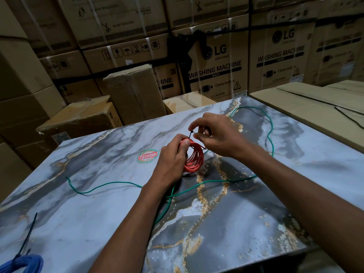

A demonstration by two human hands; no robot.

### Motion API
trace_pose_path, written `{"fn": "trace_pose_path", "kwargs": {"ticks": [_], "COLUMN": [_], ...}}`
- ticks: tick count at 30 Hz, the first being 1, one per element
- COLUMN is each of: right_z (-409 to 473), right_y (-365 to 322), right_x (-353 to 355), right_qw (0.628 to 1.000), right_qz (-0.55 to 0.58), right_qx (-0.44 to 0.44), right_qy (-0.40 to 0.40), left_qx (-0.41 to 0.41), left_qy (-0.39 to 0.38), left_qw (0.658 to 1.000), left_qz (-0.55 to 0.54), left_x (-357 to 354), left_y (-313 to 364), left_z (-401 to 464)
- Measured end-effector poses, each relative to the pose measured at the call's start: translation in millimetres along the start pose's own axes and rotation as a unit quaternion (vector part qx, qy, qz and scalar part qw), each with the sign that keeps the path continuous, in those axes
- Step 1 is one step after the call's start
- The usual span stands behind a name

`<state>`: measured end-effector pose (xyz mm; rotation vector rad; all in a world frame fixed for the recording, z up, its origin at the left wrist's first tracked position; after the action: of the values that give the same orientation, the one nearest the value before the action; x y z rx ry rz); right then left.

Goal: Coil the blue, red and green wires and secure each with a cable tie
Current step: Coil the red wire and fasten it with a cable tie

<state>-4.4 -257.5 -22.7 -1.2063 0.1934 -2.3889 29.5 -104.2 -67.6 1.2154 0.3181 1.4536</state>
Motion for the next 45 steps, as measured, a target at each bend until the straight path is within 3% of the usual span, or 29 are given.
{"fn": "trace_pose_path", "kwargs": {"ticks": [15, 20, 28, 45], "right_z": [-2.7, -1.8, 0.7, 0.6], "right_y": [0.0, -4.1, 4.5, 8.4], "right_x": [3.9, 3.8, 5.7, 7.5], "right_qw": [0.998, 1.000, 0.998, 0.997], "right_qz": [0.007, 0.010, 0.042, 0.037], "right_qx": [-0.008, 0.012, -0.041, -0.035], "right_qy": [0.064, 0.009, -0.010, -0.065], "left_qx": [-0.030, -0.034, -0.039, -0.051], "left_qy": [-0.009, -0.006, -0.039, -0.061], "left_qw": [0.999, 0.998, 0.995, 0.994], "left_qz": [0.044, 0.050, 0.082, 0.073], "left_x": [-3.4, 0.7, -0.5, 1.7], "left_y": [8.0, 6.6, 9.2, 11.1], "left_z": [-1.3, -1.0, -0.6, -1.6]}}
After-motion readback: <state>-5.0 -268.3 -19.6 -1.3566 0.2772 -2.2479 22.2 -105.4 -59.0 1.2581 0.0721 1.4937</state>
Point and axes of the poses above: each hand's wrist, its own z-axis towards the middle knuckle, its own x-axis out of the back of the hand, y = z × x, the point moved 4 cm from there along z, towards the middle knuckle, and after that the axes turned 8 degrees about -z, right-handed, at the moved point
